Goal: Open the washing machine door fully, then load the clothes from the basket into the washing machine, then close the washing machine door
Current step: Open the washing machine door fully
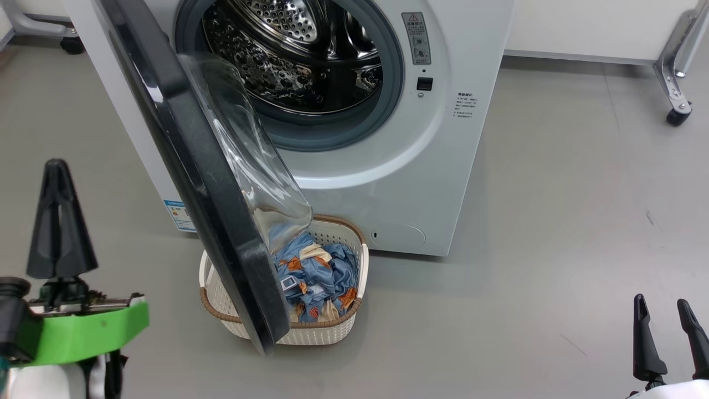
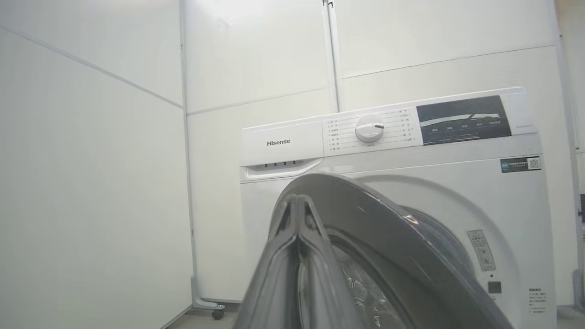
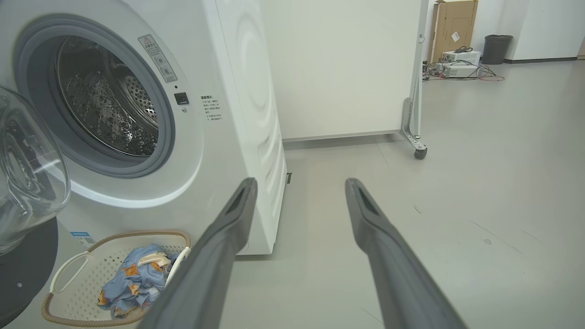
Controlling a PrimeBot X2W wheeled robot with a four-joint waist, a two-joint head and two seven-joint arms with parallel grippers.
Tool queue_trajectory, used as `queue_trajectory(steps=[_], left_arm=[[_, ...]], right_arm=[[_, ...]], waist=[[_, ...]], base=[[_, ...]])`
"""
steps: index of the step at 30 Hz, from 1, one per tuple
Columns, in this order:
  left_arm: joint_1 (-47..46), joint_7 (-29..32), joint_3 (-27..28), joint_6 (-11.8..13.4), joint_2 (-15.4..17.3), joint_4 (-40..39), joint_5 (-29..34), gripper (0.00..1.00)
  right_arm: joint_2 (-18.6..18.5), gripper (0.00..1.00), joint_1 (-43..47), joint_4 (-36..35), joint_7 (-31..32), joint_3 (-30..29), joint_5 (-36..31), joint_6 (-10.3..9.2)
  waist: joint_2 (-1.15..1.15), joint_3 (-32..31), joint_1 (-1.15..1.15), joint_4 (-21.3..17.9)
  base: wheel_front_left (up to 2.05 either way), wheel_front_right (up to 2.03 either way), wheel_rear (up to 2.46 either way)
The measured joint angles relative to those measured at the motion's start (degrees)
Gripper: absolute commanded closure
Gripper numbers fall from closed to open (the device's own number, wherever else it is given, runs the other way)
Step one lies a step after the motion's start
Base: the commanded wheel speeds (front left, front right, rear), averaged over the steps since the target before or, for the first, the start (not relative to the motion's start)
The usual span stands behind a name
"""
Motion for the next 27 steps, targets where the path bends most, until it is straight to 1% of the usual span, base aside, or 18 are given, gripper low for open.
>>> queue_trajectory(steps=[4, 8, 11, 16, 20, 27], left_arm=[[-0.8, 0.0, -6.0, -0.5, -0.2, -4.4, 0.4, 1.0], [-1.4, 0.1, -14.0, -0.9, -0.8, -7.1, -0.7, 1.0], [-1.4, 2.0, -19.7, -1.0, -1.5, -7.3, -3.4, 1.0], [0.1, 6.3, -25.6, -1.0, -1.5, -6.0, -6.2, 1.0], [1.8, 9.8, -28.2, -1.0, -1.4, -3.9, -6.5, 1.0], [2.7, 13.2, -29.3, -1.0, -1.4, -2.1, -7.8, 1.0]], right_arm=[[0.1, 0.0, 0.1, 0.0, 0.0, 0.0, 0.0, 0.0], [0.3, 0.0, 0.2, 0.0, 0.0, 0.0, 0.0, 0.0], [0.5, 0.0, 0.2, 0.0, 0.0, 0.5, 0.0, 0.0], [1.1, 0.0, 0.2, 0.0, 0.0, 1.5, 0.0, 0.0], [1.2, 0.0, 0.2, 0.1, 0.0, 1.6, 0.0, 0.0], [1.1, 0.0, 0.2, 0.0, 0.0, 1.6, 0.1, 0.0]], waist=[[0.0, -0.2, 0.0, 0.8], [0.0, -0.5, 0.0, 1.5], [0.0, -0.8, 0.0, 1.9], [0.0, -1.0, 0.0, 2.1], [0.0, -1.0, 0.0, 2.2], [0.0, -0.8, 0.0, 1.9]], base=[[0.0, 0.0, 0.0], [0.0, 0.0, 0.0], [0.0, 0.0, 0.0], [0.0, 0.0, 0.0], [0.0, 0.0, 0.0], [0.0, 0.0, 0.0]])
